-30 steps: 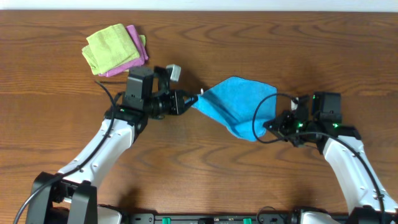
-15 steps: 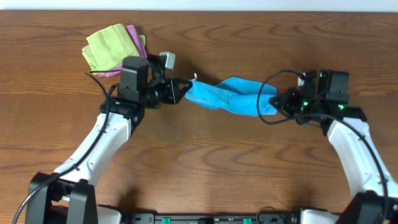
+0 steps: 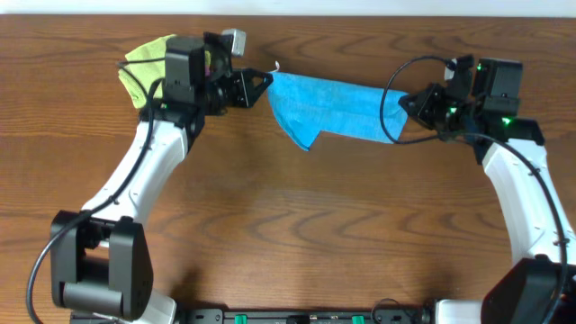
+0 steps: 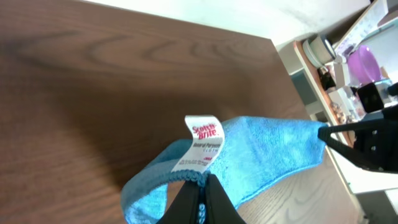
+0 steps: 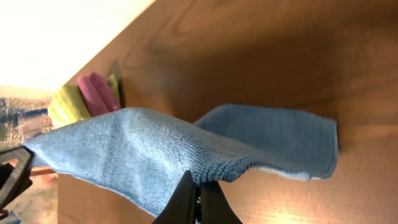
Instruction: Fold the cloth
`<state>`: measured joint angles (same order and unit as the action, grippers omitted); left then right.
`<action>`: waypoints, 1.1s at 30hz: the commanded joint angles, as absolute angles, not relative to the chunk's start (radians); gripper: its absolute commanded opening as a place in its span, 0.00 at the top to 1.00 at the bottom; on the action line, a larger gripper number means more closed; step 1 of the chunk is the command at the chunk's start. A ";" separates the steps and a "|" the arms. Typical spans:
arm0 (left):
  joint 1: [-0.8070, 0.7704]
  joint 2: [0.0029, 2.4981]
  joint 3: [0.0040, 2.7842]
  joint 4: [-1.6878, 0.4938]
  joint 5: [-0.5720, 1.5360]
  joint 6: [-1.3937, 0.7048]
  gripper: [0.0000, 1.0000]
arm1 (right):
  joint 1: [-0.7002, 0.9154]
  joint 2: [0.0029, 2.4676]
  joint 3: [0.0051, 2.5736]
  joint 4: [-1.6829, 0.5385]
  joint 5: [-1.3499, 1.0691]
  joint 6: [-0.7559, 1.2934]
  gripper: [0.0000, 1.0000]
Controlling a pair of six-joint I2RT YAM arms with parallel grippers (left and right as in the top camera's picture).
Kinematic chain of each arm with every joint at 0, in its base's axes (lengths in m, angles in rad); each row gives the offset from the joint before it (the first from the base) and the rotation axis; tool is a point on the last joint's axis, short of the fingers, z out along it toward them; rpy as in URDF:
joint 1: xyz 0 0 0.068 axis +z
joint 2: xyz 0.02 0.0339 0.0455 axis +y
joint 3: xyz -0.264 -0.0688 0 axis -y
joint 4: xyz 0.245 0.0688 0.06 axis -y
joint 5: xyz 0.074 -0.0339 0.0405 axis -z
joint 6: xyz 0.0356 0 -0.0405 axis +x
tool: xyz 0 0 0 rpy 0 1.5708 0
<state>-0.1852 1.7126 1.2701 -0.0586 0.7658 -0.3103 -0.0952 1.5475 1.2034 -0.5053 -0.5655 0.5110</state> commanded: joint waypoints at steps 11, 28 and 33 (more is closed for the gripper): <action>-0.125 1.732 1.504 -0.263 0.687 -0.092 0.94 | -0.099 1.597 1.335 -0.490 -0.532 0.475 0.98; -0.135 1.732 1.536 -0.460 0.734 -0.014 0.94 | -0.098 1.597 1.345 -0.596 -0.577 0.455 0.98; -0.147 1.732 1.536 -0.467 0.733 -0.014 0.94 | -0.098 1.597 1.345 -0.602 -0.577 0.455 0.98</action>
